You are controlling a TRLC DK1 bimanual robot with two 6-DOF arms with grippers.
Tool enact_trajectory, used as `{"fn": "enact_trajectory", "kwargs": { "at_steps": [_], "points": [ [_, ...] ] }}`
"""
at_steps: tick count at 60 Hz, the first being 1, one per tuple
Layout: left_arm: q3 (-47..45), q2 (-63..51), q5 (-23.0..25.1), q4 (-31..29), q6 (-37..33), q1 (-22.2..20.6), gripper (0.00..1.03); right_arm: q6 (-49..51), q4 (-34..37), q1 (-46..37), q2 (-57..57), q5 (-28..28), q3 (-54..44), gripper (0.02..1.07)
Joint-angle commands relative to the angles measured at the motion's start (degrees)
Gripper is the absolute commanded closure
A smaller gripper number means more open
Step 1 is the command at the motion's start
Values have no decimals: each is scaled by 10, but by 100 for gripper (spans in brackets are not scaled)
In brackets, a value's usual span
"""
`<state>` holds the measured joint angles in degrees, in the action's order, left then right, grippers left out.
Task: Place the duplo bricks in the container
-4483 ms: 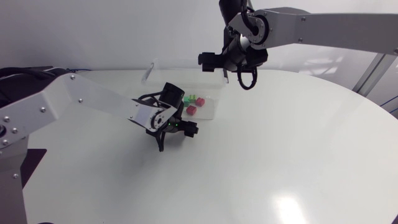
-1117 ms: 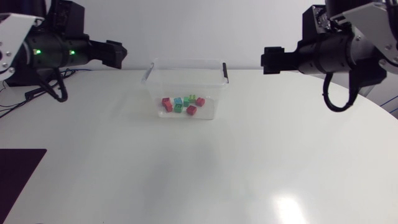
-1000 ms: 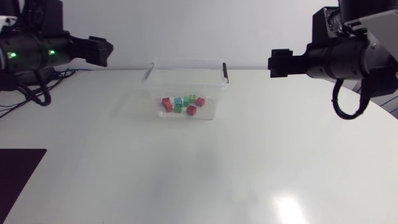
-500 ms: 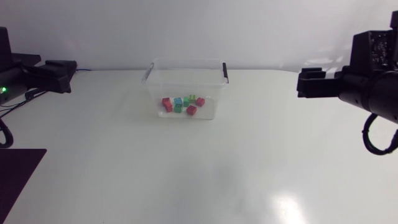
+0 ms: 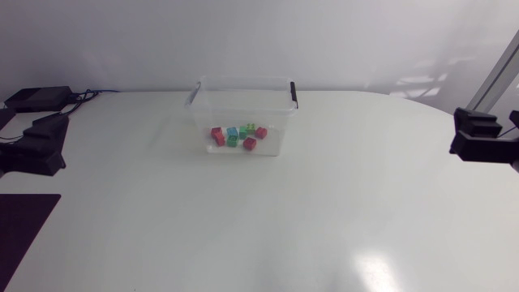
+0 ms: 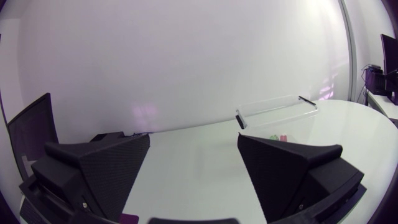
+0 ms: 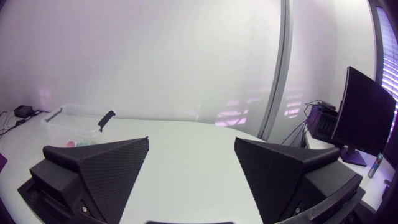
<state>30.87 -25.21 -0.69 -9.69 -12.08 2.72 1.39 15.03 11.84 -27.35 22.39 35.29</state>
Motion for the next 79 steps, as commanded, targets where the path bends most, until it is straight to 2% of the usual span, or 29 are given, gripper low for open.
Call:
{"fn": "enact_trajectory", "kwargs": {
  "at_steps": [1, 12, 70, 79],
  "points": [
    [-31, 32, -5, -7, -9, 8, 5, 24, -3, -5, 42, 5, -28, 7],
    [-81, 112, -8, -9, -9, 12, 5, 54, 0, -5, 125, 5, -68, 7],
    [-307, 251, 7, 96, 120, -27, 5, -13, -149, -118, 273, -223, -351, 7],
    [-309, 252, 7, 97, 121, -27, 5, -14, -150, -118, 274, -224, -353, 7]
  ]
}}
